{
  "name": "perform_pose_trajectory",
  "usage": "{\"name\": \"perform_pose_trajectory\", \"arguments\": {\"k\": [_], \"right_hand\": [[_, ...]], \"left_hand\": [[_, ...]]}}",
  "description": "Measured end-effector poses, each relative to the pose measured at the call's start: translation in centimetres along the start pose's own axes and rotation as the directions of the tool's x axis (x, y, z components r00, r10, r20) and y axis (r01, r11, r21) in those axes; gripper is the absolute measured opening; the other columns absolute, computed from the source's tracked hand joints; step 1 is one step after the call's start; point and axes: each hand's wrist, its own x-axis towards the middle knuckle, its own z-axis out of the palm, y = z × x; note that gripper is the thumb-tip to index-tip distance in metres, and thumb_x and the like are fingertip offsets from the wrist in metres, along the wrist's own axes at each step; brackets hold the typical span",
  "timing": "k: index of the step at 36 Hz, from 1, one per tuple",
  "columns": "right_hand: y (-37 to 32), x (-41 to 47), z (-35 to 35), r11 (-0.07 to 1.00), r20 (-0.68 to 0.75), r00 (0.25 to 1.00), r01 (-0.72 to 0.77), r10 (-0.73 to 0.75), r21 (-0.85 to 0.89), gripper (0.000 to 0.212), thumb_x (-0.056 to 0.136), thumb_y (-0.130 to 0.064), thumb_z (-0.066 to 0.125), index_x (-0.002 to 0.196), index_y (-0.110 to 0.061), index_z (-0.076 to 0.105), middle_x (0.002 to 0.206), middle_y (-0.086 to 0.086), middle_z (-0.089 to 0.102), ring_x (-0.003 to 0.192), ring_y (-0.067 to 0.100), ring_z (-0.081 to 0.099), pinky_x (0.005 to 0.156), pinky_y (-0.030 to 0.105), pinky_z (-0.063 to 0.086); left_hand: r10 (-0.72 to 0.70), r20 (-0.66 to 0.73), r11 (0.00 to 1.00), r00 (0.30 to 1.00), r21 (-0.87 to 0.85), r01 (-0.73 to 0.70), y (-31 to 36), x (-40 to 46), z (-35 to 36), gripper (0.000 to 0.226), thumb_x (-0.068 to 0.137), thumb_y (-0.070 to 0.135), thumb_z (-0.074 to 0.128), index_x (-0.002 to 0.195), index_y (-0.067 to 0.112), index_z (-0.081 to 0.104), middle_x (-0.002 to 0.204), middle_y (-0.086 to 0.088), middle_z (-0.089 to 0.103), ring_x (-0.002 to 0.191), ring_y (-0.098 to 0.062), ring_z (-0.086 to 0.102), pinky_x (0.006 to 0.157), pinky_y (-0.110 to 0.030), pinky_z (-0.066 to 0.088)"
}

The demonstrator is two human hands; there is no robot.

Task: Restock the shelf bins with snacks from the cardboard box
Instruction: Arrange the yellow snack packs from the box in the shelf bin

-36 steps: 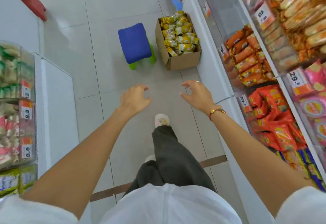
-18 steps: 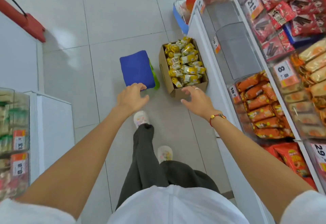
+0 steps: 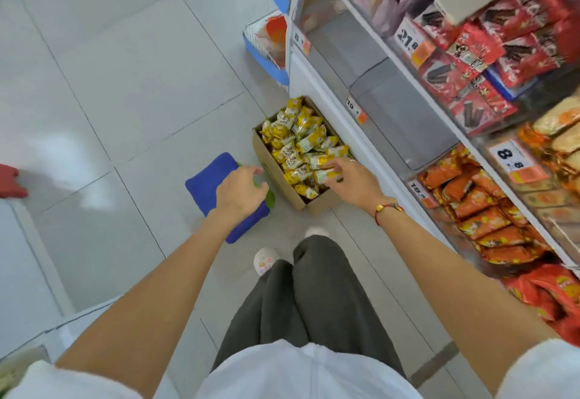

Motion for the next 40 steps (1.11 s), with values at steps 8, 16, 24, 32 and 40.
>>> {"name": "perform_pose_trajectory", "arguments": {"k": [8,16,24,32,40], "right_hand": [[3.3,5.0,-3.7,0.986,-0.026,0.992,-0.124,0.127,0.114,0.037,0.092,-0.023,0.059,0.129,-0.018,0.057,0.123,0.004,0.059,0.112,0.023,0.056,0.081,0.029,0.044],[6.6,7.8,-6.5,0.952,-0.023,0.968,-0.242,0.25,0.19,0.039,0.091,-0.026,0.061,0.129,-0.021,0.056,0.125,0.003,0.061,0.111,0.021,0.058,0.079,0.025,0.041],[8.2,8.8,-7.2,0.908,0.004,0.938,-0.336,0.346,0.249,0.042,0.091,-0.027,0.059,0.132,-0.018,0.053,0.123,0.007,0.061,0.11,0.025,0.058,0.085,0.033,0.048],[7.4,11.7,-6.5,0.863,0.038,0.908,-0.41,0.418,0.296,0.042,0.092,-0.026,0.057,0.132,-0.019,0.051,0.121,0.007,0.062,0.107,0.026,0.059,0.081,0.032,0.046],[4.5,16.1,-4.6,0.754,-0.029,0.822,-0.506,0.568,0.419,0.039,0.094,-0.027,0.057,0.131,-0.016,0.051,0.123,0.007,0.061,0.11,0.026,0.057,0.082,0.029,0.042]], "left_hand": [[0.087,0.098,0.993,0.991,0.073,-0.094,5.9,9.0,-0.9,0.038,0.091,0.02,0.051,0.129,0.02,0.055,0.127,-0.002,0.06,0.112,-0.025,0.057,0.086,-0.038,0.048],[0.144,0.287,0.967,0.947,0.162,-0.196,12.6,14.3,-0.2,0.04,0.093,0.028,0.052,0.132,0.017,0.054,0.13,-0.005,0.058,0.118,-0.026,0.054,0.089,-0.034,0.043],[0.079,0.554,0.895,0.829,0.326,-0.303,17.1,18.6,-1.5,0.049,0.097,0.035,0.047,0.143,0.021,0.04,0.148,-0.001,0.041,0.134,-0.023,0.039,0.102,-0.031,0.034],[0.092,0.608,0.796,0.789,0.431,-0.425,18.1,23.3,-3.7,0.03,0.097,0.029,0.046,0.122,0.016,0.055,0.123,-0.006,0.055,0.114,-0.025,0.052,0.09,-0.031,0.039],[0.396,0.581,0.631,0.711,0.391,-0.67,15.7,31.5,-5.8,0.037,0.091,0.033,0.055,0.127,0.025,0.054,0.129,0.0,0.058,0.114,-0.026,0.056,0.09,-0.037,0.045]]}}
